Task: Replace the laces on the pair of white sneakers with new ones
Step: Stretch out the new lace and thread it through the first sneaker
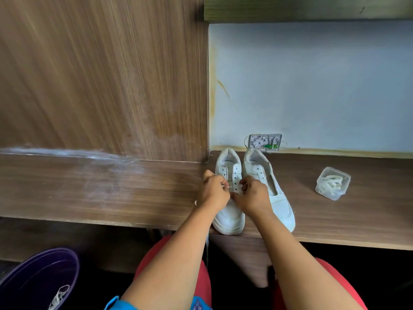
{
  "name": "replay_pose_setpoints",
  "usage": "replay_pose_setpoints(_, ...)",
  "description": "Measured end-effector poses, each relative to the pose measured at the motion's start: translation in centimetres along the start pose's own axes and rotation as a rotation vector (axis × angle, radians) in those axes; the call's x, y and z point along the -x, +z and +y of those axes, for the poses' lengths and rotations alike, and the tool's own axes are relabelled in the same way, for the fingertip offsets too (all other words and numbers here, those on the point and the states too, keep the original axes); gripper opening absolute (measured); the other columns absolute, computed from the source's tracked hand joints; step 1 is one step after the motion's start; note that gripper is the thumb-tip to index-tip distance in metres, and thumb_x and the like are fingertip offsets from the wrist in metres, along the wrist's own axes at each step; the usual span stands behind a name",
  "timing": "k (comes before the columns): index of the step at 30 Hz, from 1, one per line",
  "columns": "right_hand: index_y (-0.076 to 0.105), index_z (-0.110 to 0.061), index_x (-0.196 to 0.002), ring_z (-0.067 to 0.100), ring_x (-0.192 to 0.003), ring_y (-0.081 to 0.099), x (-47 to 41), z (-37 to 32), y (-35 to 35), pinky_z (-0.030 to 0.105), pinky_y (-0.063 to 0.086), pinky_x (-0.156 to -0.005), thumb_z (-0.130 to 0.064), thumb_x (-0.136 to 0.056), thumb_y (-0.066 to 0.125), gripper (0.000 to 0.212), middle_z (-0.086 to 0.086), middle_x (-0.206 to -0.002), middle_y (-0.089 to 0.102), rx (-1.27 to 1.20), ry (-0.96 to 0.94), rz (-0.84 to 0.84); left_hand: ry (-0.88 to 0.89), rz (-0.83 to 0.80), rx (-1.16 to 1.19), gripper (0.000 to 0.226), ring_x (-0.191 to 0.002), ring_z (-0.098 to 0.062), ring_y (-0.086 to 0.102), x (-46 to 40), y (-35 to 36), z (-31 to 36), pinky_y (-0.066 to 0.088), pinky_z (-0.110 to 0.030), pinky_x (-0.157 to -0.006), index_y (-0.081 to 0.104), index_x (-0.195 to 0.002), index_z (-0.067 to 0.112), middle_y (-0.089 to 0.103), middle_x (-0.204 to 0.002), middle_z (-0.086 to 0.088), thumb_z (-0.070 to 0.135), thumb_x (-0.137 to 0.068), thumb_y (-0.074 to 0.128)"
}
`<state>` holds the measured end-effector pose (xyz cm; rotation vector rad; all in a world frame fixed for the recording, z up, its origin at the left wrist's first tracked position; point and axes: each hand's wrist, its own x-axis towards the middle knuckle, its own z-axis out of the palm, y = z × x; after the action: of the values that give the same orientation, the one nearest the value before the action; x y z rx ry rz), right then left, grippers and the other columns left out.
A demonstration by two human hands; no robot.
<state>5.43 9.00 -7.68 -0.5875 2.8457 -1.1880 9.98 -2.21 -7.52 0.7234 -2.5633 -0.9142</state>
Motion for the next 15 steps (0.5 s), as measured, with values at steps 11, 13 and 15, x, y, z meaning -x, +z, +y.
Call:
replay_pose_setpoints(11,0.063,-0.011,-0.084,0.014,-0.072,0.057,0.2,0.2,0.4,0.021,0.04,-0.062,-0.029,-0.071,0.078,0.027,-0.001,-0.076,0.062,-0.15,0.084,0.059,-0.172,-0.078,0.38,0.01,-0.083,-0.011,0.054,-1.1,2.1,-0.9,0.043,-0.013,-0.07,0.072,-0.091,0.007,0.052,-0.11,-0.003,0.006,-0.089,0.062)
replay_pose_setpoints(13,0.064,-0.011,-0.086,0.014,-0.074,0.058,0.4,0.3,0.3,0.019,0.04,-0.063,-0.027,-0.073,0.078,0.025,-0.001,-0.078,0.063,-0.185,0.093,0.054,-0.261,-0.2,0.576,0.014,-0.073,-0.008,0.053,-1.2,2.0,-0.9,0.042,-0.006,-0.056,0.069,-0.085,0.006,0.061,-0.09,-0.004,-0.002,-0.09,0.058)
replay_pose_setpoints(15,0.066,-0.011,-0.089,0.012,-0.076,0.058,0.6,0.3,0.2,0.014,0.039,-0.061,-0.025,-0.075,0.077,0.023,-0.003,-0.08,0.063,-0.21,0.09,0.04,-0.303,-0.308,0.659,0.023,-0.067,-0.004,0.049,-1.4,1.6,-1.0,0.038,-0.003,-0.051,0.062,-0.077,0.012,0.058,-0.075,0.001,-0.005,-0.091,0.055)
